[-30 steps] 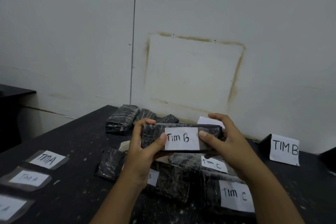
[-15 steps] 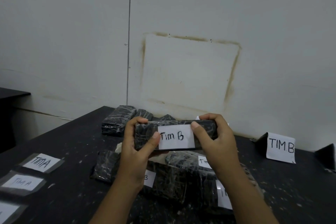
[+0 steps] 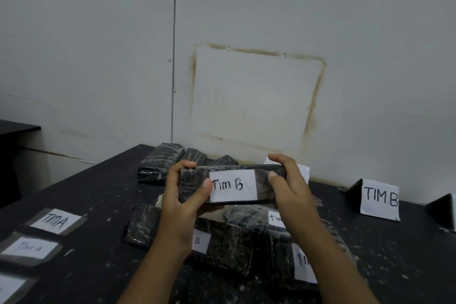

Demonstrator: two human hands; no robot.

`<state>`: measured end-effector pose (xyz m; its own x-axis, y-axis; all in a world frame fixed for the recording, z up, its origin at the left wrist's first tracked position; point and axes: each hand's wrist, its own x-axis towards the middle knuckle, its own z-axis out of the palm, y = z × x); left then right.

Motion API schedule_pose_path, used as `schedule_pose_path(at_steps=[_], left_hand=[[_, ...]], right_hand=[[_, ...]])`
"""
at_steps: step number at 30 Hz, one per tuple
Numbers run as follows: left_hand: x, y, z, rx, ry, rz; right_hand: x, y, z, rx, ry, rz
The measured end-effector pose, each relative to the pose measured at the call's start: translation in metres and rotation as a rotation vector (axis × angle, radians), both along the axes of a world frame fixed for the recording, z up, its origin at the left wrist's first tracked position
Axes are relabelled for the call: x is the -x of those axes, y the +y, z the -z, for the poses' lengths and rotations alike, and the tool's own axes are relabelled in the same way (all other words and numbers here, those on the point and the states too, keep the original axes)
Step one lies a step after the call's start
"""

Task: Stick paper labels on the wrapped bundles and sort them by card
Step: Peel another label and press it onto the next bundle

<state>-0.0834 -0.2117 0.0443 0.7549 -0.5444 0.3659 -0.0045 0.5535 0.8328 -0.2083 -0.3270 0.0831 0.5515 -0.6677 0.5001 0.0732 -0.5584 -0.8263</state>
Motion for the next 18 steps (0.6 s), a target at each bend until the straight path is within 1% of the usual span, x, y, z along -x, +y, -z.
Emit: schedule_pose_path(at_steps=[2, 3, 5, 12, 16, 18], left_hand=[[-0.0013, 0.0007, 0.0006, 0.004, -0.004, -0.021], [-0.0016, 0.0009, 0.0004, 0.007, -0.001, -0.029], [-0.0022, 0.0007, 0.0000, 0.015, 0.018, -0.026], [-0.0079, 0.0020, 0.0006, 0.008, 0.076, 0.000], [-0.0074, 0.0021, 0.0002, 0.010, 0.094, 0.001], [-0.0067, 0.0014, 0.0004, 0.007, 0.096, -0.003]], right_hand=[[0.0011, 0.0025, -0.0007, 0.062, 0.086, -0.004], [0.0013, 0.0034, -0.0013, 0.069, 0.099, -0.005], [0.0030, 0.0036, -0.0027, 0.065, 0.085, -0.023], [0.0077, 0.0028, 0.0004, 0.151, 0.082, -0.134], [0.0069, -0.0007, 0.0045, 0.135, 0.048, -0.145], [0.0070, -0.0001, 0.0029, 0.151, 0.069, -0.133]])
